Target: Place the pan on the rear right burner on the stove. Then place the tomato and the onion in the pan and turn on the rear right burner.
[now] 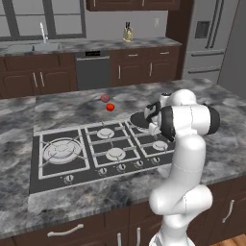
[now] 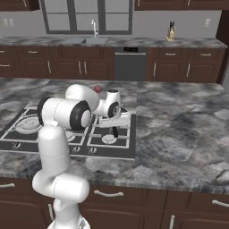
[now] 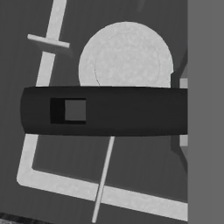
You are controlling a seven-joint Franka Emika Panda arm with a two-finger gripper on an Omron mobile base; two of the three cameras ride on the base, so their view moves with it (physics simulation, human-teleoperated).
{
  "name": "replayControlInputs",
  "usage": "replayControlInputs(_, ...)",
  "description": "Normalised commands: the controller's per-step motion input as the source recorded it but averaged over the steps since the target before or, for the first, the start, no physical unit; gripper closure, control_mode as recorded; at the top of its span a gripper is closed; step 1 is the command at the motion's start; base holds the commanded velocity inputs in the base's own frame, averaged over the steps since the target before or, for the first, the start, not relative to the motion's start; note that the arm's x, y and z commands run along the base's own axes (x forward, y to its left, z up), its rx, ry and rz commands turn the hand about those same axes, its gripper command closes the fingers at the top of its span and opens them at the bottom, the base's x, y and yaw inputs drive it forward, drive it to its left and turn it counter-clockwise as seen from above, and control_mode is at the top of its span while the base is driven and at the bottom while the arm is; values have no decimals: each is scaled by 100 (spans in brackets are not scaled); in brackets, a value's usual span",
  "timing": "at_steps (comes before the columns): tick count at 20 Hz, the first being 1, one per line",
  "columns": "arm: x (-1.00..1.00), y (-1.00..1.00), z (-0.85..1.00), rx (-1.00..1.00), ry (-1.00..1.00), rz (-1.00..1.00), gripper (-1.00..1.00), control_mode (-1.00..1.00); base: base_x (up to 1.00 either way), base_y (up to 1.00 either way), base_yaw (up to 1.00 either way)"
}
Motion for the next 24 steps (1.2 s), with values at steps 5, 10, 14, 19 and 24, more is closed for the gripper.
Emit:
replayControlInputs(5,0,0,0,0,0,0,100,-100,0,0,0)
replayControlInputs(10,0,0,0,0,0,0,-100,-100,0,0,0)
replayControlInputs(14,0,0,0,0,0,0,-100,-100,0,0,0)
replayControlInputs(19,-17,-5,20,0,-1,0,-100,-100,0,0,0)
replayControlInputs(24,-52,0,66,0,-14,2,-100,-100,0,0,0)
